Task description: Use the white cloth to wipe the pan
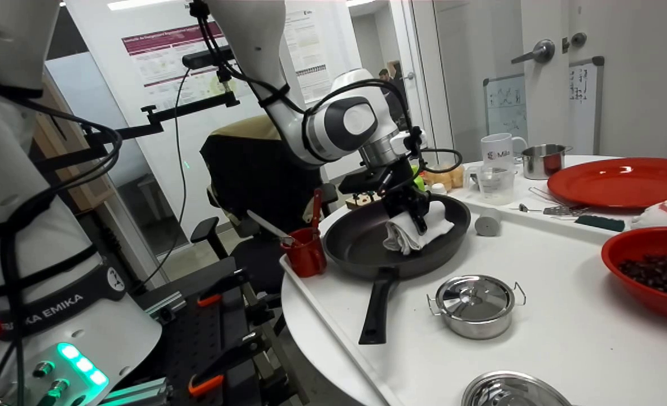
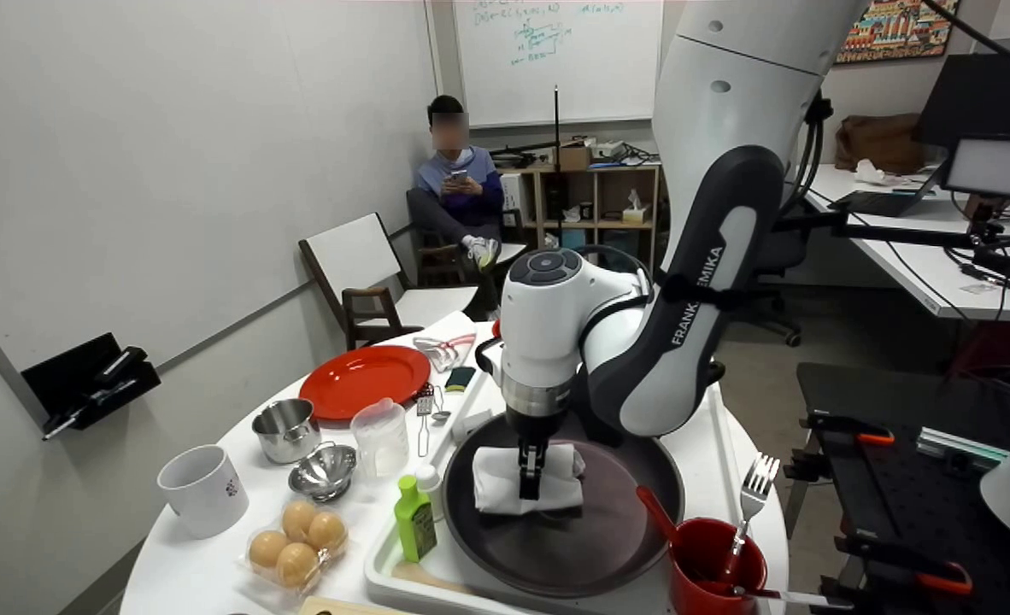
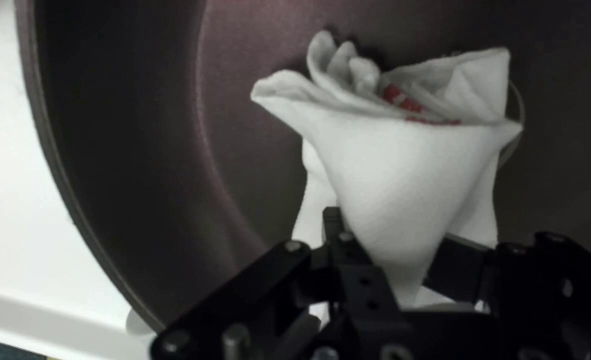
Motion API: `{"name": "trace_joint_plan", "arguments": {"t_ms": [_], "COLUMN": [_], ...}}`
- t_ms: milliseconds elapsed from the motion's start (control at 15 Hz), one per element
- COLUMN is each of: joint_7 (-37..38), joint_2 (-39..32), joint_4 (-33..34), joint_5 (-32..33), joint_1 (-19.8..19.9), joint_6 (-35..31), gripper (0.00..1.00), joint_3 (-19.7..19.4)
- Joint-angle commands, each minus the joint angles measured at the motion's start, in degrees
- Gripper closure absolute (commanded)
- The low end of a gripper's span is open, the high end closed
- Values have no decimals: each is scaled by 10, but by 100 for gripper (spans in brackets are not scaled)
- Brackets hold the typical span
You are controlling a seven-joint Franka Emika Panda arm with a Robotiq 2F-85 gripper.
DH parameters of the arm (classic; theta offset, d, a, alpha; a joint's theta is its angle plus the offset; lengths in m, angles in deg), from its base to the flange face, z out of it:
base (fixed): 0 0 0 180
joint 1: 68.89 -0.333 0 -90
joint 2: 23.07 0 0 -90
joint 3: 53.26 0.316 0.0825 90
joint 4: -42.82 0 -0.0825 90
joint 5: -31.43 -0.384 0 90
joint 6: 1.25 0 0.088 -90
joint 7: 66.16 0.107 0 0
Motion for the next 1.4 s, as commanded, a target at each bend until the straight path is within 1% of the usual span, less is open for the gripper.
{"name": "trace_joint_plan", "arguments": {"t_ms": [0, 467, 800, 1067, 1200, 1333], "joint_7": [-7, -10, -22, -32, -31, -29], "joint_2": [-7, -12, -5, 1, 2, 0], "joint_4": [5, -1, -19, -37, -39, -35], "joint_5": [-7, 0, 12, 31, 36, 36], "joint_1": [3, -22, -53, -81, -86, -83], "joint_6": [3, 0, -2, -4, -5, -4], "gripper": [92, 92, 92, 92, 92, 92], "joint_3": [2, 15, 25, 17, 8, -1]}}
